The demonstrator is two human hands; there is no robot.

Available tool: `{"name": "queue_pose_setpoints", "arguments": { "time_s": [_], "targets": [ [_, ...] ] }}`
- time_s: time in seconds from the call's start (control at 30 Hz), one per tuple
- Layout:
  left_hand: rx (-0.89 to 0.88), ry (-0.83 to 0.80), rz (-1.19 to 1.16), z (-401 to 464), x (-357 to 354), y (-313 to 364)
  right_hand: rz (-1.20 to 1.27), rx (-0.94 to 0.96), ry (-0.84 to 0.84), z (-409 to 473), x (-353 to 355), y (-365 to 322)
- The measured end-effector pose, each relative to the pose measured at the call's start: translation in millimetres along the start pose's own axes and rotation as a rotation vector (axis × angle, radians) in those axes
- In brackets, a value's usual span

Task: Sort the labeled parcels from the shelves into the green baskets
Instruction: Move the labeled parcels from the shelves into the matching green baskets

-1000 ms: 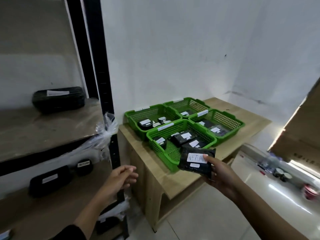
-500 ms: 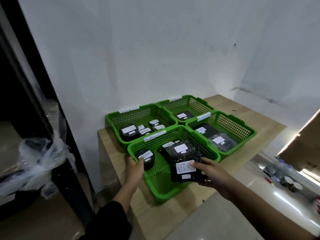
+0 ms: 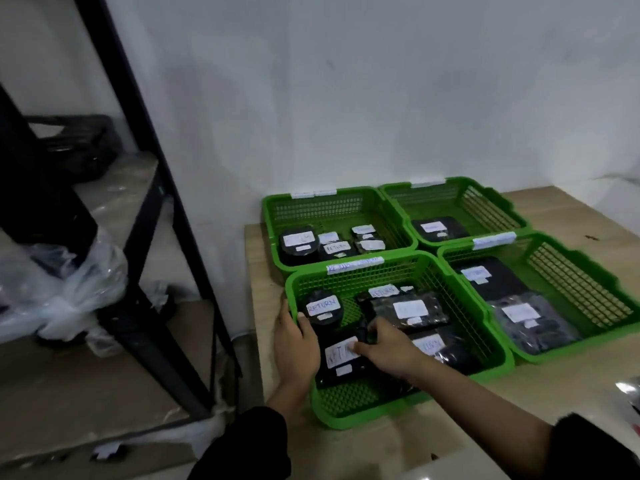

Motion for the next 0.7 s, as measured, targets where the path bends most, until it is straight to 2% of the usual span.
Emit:
{"name": "queue_pose_setpoints", "arguments": {
  "time_s": [0.27, 0.33, 0.43, 0.7],
  "targets": [
    [-0.022, 0.078, 0.062, -2, -2, 0, -0.364, 0.141, -0.112, 33, -3, 2],
    [-0.028, 0.087, 0.074, -2, -2, 0, -0.523, 0.193, -0.184, 29, -9, 5],
    [-0.025, 0.090, 0.092, -2, -3, -1, -0.755, 0.271, -0.203, 26, -16, 10],
    [-0.028, 0.093, 0.123, -1, -3, -1, -0.824, 0.350, -0.142, 29, -21, 11]
  ]
}}
Point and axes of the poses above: each hand's wrist, its own z-axis towards the middle knuckle, its own x-axis out of the back of the hand, y = z × x, the point moved 3 cm from there along z, towards the middle knuckle, and after that the axes turned 13 degrees about z, right-handed, at the moved point
